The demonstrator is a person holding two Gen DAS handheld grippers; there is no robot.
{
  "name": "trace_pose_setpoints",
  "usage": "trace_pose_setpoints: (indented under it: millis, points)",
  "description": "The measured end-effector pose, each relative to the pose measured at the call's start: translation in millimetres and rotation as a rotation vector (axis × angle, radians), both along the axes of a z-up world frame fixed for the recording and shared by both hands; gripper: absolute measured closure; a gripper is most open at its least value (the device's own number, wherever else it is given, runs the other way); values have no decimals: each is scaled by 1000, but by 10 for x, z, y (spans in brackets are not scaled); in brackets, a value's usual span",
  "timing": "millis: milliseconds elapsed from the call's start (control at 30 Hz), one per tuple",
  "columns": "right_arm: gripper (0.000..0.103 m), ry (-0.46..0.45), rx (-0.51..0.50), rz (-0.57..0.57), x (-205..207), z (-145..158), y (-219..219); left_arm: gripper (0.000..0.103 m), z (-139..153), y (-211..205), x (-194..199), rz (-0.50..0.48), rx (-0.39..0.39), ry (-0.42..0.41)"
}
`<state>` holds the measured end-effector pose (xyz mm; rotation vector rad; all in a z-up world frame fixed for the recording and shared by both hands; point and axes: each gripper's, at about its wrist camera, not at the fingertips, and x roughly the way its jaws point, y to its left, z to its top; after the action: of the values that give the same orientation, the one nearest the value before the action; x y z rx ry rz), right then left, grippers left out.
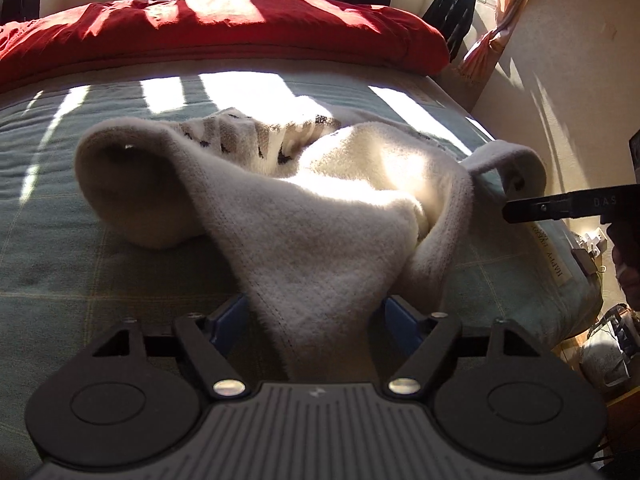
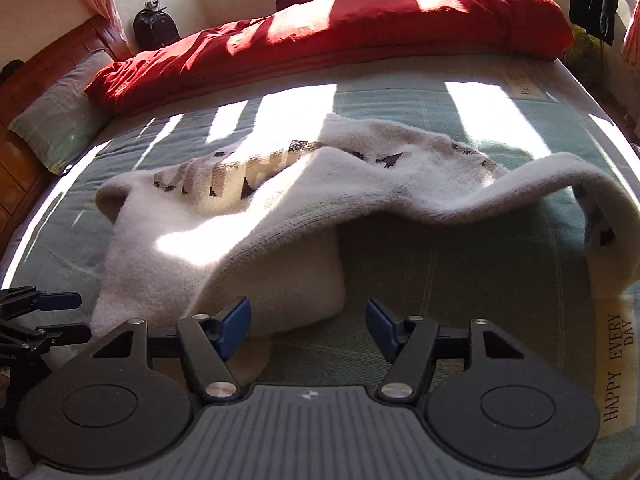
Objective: Fold clothes
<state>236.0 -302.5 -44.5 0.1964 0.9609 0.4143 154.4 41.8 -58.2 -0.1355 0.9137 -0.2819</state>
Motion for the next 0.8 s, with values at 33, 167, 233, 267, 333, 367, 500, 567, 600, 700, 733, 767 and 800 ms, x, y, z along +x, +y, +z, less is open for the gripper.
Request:
trace_pose_setpoints:
  millis: [33, 167, 233, 267, 333, 367, 500, 567, 600, 700, 733, 767, 800]
  points:
    - [35, 4, 30, 9, -28, -15, 78, 27, -27, -4, -14, 4, -1, 6]
    - [35, 34, 95, 37, -84, -160, 423, 27, -154, 16, -63, 49, -12, 25]
    - [35, 60, 98, 28, -65, -265, 530, 27, -191, 40, -81, 73, -24, 32]
    - [35, 75, 104, 16, -43, -340, 583, 27, -204, 51, -88, 80, -34, 35]
    - [37, 87, 110, -6, -4, -447, 652, 27, -216, 58, -105, 87, -51, 38]
    - [40, 87, 100, -18, 19, -493, 682, 27, -220, 60, -114, 90, -59, 39]
    - [85, 86, 83, -43, 80, -635, 709, 27, -192, 36, -148, 78, -43, 26]
    - [91, 63, 49, -34, 41, -601, 658, 27, -173, 20, -160, 74, -28, 17]
    - [91, 50, 30, -29, 19, -580, 630, 27, -167, 15, -158, 74, -24, 15]
    - [92, 15, -45, -22, -54, -498, 484, 27, -149, 3, -139, 71, -23, 12]
    - [92, 12, -67, -25, -71, -474, 412, 27, -142, -3, -130, 69, -26, 10]
    - [92, 11, -87, -33, -84, -448, 324, 27, -132, -10, -122, 66, -28, 9]
    - [92, 9, -108, -43, -97, -419, 231, 27, -121, -17, -115, 64, -30, 7]
